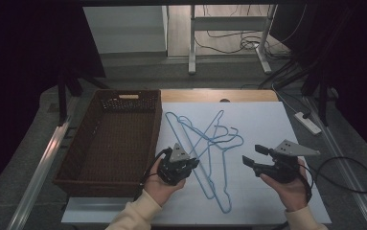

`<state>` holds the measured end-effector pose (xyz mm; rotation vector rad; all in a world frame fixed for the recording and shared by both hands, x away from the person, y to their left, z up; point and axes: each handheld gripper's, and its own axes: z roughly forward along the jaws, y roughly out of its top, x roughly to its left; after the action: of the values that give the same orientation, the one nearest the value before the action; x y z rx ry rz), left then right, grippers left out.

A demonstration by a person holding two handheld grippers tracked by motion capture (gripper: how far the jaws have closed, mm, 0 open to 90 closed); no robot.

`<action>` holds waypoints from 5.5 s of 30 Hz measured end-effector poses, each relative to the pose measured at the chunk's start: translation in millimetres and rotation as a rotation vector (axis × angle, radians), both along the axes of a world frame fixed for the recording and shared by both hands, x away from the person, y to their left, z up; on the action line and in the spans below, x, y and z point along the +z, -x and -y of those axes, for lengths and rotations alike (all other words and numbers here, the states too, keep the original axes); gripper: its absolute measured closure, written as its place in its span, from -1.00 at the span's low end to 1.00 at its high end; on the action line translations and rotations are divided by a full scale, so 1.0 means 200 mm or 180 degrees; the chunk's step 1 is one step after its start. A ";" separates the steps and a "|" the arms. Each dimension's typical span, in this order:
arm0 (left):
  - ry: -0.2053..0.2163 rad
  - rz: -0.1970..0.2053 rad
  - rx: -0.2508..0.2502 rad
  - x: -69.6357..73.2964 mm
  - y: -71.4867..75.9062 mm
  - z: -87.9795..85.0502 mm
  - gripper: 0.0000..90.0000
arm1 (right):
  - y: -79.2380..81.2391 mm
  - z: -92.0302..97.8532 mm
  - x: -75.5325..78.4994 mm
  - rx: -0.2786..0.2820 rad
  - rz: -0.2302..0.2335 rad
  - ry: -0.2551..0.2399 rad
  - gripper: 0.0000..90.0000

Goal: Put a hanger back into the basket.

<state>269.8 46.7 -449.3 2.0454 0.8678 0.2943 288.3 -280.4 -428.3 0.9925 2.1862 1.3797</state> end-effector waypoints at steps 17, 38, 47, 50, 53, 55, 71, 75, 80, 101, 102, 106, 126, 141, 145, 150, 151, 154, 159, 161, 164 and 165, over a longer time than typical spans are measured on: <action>0.0590 0.0029 -0.0330 0.28 0.08 -0.09 0.92 | -0.06 0.03 -0.15 -0.0064 -0.0175 0.0214 -0.25; 0.0813 0.0122 -0.0273 0.44 0.00 -0.52 0.92 | -0.07 0.02 -0.19 -0.0114 -0.0232 0.0316 -0.26; 0.0893 0.0200 -0.0115 0.47 0.01 -0.78 0.92 | -0.07 0.02 -0.19 -0.0123 -0.0241 0.0337 -0.26; 0.0888 0.0200 -0.0045 0.47 0.00 -0.84 0.92 | -0.07 0.02 -0.20 -0.0125 -0.0252 0.0349 -0.26; 0.0911 0.0184 0.0042 0.46 -0.01 -0.91 0.92 | -0.07 0.01 -0.20 -0.0112 -0.0247 0.0361 -0.26; 0.0888 0.0191 0.0092 0.45 -0.03 -0.95 0.92 | -0.07 0.01 -0.20 -0.0103 -0.0233 0.0376 -0.26; 0.0766 -0.0018 0.0181 0.33 -0.14 -1.17 0.92 | -0.07 0.02 -0.21 -0.0141 -0.0260 0.0380 -0.28; 0.0768 -0.0102 0.0234 0.27 -0.16 -1.23 0.92 | -0.07 0.01 -0.22 -0.0140 -0.0266 0.0400 -0.28; 0.0783 -0.0168 0.0250 0.23 -0.16 -1.29 0.92 | -0.07 0.01 -0.22 -0.0146 -0.0276 0.0402 -0.28; 0.0500 -0.0638 0.0231 0.04 -0.27 -1.34 0.92 | -0.07 0.00 -0.23 -0.0113 -0.0269 0.0421 -0.28; 0.0478 -0.0664 0.0232 0.03 -0.28 -1.34 0.92 | -0.07 0.00 -0.23 -0.0112 -0.0270 0.0426 -0.28; 0.0397 -0.0719 0.0266 0.00 -0.30 -1.33 0.92 | -0.08 0.00 -0.23 -0.0113 -0.0281 0.0436 -0.28; -0.0485 -0.0903 0.1360 -0.06 -0.34 -1.35 0.83 | -0.07 0.00 -0.23 -0.0104 -0.0285 0.0444 -0.28; -0.0069 -0.0334 0.1339 0.13 -0.22 -1.30 -0.29 | -0.08 0.00 -0.23 -0.0105 -0.0293 0.0446 -0.28; 0.0068 -0.0218 0.1154 0.17 -0.16 -1.25 -0.33 | -0.08 0.00 -0.23 -0.0105 -0.0301 0.0448 -0.29; 0.0122 -0.0118 0.0975 0.17 -0.12 -1.18 -0.36 | -0.08 0.00 -0.24 -0.0101 -0.0339 0.0457 -0.30; 0.0137 -0.0101 0.0940 0.17 -0.11 -1.17 -0.37 | -0.08 0.00 -0.24 -0.0102 -0.0346 0.0457 -0.30; 0.0229 -0.0005 0.0804 0.18 -0.07 -1.14 -0.39 | -0.08 0.00 -0.24 -0.0105 -0.0358 0.0460 -0.31; 0.0368 0.0139 0.0610 0.21 0.02 -1.06 -0.41 | -0.09 0.00 -0.25 -0.0111 -0.0390 0.0463 -0.33; 0.0399 0.0163 0.0548 0.21 0.05 -1.03 -0.41 | -0.09 0.00 -0.25 -0.0110 -0.0394 0.0464 -0.33; 0.0421 0.0190 0.0463 0.21 0.09 -0.98 -0.42 | -0.09 0.00 -0.25 -0.0108 -0.0394 0.0466 -0.33; 0.0433 0.0190 0.0437 0.21 0.10 -0.97 -0.42 | -0.09 0.00 -0.25 -0.0109 -0.0398 0.0466 -0.34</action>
<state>249.4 239.9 -407.1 1.8464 0.9669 0.3601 306.3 -280.2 -478.3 1.0819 2.3112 1.1522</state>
